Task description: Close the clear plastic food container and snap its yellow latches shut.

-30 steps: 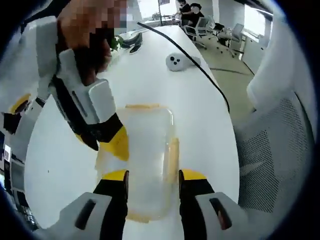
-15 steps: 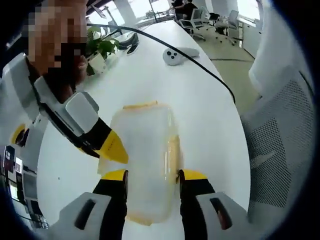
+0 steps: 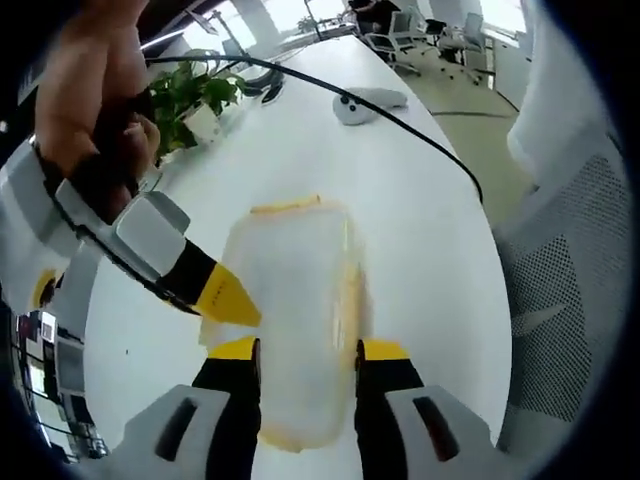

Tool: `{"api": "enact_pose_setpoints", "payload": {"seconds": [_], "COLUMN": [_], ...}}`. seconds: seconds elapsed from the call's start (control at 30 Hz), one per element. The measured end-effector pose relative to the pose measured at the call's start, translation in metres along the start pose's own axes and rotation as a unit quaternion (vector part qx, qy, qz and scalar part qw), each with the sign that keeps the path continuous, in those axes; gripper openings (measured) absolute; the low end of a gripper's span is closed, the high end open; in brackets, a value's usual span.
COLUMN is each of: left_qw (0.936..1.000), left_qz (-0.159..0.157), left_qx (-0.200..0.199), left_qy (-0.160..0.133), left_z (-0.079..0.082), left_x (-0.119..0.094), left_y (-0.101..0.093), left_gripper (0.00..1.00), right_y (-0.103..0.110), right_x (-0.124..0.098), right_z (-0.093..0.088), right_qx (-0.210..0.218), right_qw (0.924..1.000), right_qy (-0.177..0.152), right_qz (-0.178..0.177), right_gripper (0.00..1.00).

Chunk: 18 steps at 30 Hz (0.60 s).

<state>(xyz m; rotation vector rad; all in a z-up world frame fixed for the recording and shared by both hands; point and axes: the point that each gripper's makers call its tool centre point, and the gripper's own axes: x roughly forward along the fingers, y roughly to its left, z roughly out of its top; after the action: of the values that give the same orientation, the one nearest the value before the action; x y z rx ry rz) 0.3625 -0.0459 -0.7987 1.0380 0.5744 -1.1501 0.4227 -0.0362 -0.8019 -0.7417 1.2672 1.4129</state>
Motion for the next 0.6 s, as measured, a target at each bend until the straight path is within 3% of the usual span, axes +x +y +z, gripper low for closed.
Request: {"api": "enact_pose_setpoints", "payload": {"seconds": [0.2, 0.47, 0.6], "left_qw": [1.0000, 0.9999, 0.9999], "left_qz": [0.000, 0.006, 0.006], "left_qx": [-0.002, 0.007, 0.012], "left_qy": [-0.007, -0.009, -0.010], "left_z": [-0.0036, -0.0027, -0.0017], "left_x": [-0.0009, -0.0004, -0.0012], "left_y": [0.0021, 0.0019, 0.0022], "left_gripper": [0.35, 0.38, 0.38], "right_y": [0.0026, 0.0014, 0.0018], "right_x": [-0.0004, 0.0004, -0.0002], "right_z": [0.0004, 0.0029, 0.0017], "right_qx": [-0.001, 0.025, 0.029], "right_qw": [1.0000, 0.9989, 0.9988], "right_qy": [0.001, -0.039, -0.040], "right_qz": [-0.002, 0.002, -0.002], "right_gripper": [0.33, 0.37, 0.38]}}
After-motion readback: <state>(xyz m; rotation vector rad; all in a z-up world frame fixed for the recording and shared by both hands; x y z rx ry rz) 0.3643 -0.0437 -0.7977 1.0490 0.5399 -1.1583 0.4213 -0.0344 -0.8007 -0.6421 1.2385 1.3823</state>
